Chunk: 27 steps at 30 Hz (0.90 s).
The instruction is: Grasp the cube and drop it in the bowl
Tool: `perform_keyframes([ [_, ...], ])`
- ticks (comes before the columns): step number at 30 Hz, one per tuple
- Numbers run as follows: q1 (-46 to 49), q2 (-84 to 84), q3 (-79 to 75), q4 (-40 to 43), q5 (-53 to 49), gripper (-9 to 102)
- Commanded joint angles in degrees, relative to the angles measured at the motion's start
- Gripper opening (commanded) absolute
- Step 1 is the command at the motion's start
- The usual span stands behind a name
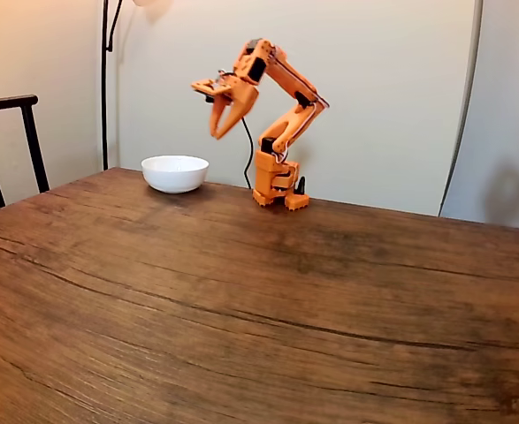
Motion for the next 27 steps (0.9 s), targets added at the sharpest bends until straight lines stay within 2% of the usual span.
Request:
perform_keyframes([
  [1, -3.7, 6.1, 4.0, -0.3, -3.1, -1],
  [14, -21.7, 31.5, 20.4, -1.7, -13.2, -1],
  [22, -35.5, 39.1, 32.3, -13.4, -16.7, -1],
  [27, -39.4, 42.2, 38.2, -19.6, -17.1, -1],
])
